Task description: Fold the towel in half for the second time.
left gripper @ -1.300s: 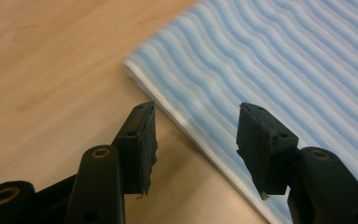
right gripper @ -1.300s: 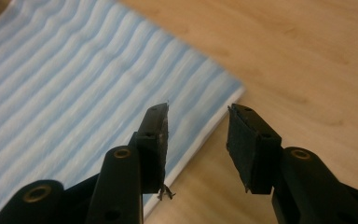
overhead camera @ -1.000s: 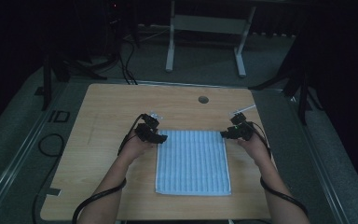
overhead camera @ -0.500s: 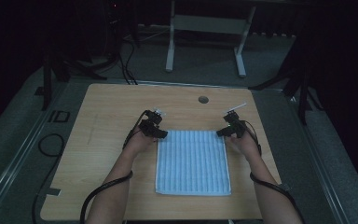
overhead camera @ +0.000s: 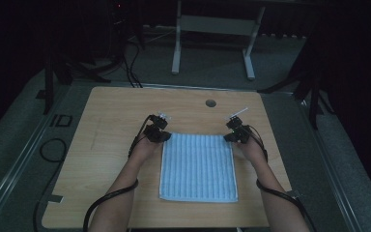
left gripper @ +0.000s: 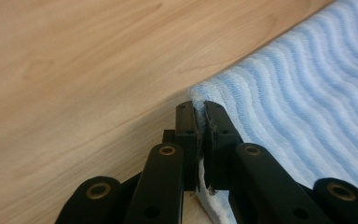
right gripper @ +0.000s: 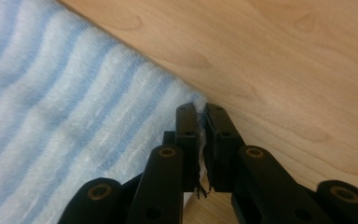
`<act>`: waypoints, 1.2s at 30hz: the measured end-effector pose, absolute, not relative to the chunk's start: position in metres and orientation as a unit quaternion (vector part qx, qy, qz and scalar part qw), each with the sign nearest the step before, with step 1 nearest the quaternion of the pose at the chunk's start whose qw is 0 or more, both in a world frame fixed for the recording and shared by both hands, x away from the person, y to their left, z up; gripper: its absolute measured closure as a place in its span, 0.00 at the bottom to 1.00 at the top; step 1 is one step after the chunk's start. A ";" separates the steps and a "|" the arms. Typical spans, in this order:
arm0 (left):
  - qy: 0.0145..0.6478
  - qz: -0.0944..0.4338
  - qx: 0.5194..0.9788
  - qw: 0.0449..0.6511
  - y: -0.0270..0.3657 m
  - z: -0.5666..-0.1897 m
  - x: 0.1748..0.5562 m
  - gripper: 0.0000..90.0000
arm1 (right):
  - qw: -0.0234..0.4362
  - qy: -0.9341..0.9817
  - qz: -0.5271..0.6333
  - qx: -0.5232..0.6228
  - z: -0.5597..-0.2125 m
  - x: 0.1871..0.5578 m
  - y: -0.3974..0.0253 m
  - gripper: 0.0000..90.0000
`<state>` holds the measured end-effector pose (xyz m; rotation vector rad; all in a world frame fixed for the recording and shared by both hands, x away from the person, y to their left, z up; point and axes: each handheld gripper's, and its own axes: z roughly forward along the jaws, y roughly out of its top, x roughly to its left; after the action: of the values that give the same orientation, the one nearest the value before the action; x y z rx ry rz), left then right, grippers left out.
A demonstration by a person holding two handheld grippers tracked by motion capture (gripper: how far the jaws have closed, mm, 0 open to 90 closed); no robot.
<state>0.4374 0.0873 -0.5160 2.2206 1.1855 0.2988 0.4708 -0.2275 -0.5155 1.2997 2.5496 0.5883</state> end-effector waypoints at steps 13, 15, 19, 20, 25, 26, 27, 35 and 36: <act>0.391 0.116 0.832 0.377 0.105 -0.467 0.378 0.95 | 0.137 0.859 0.306 0.387 -0.464 0.410 -0.254 0.95; 0.377 0.120 0.838 0.377 0.107 -0.462 0.364 0.95 | 0.141 0.860 0.316 0.375 -0.459 0.393 -0.256 0.95; 0.353 0.118 0.841 0.392 0.110 -0.456 0.336 0.95 | 0.152 0.860 0.341 0.349 -0.450 0.358 -0.262 0.95; 0.346 0.121 0.844 0.391 0.111 -0.456 0.328 0.95 | 0.157 0.859 0.347 0.341 -0.448 0.342 -0.263 0.95; 0.342 0.113 0.849 0.387 0.114 -0.461 0.304 0.95 | 0.155 0.866 0.352 0.320 -0.448 0.314 -0.262 0.95; 0.342 0.102 0.847 0.395 0.115 -0.464 0.297 0.95 | 0.149 0.867 0.357 0.315 -0.451 0.301 -0.264 0.95; 0.340 0.098 0.848 0.395 0.116 -0.466 0.293 0.95 | 0.149 0.867 0.357 0.315 -0.451 0.301 -0.264 0.95; 0.325 0.081 0.865 0.374 0.117 -0.489 0.257 0.94 | 0.126 0.876 0.348 0.309 -0.474 0.263 -0.269 0.94; 0.320 0.050 0.869 0.373 0.119 -0.492 0.253 0.94 | 0.116 0.877 0.346 0.313 -0.476 0.261 -0.270 0.94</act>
<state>0.2532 0.1186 -0.4924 2.2267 0.8199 0.1280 0.2610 -0.2696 -0.4756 0.9177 2.5675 1.0136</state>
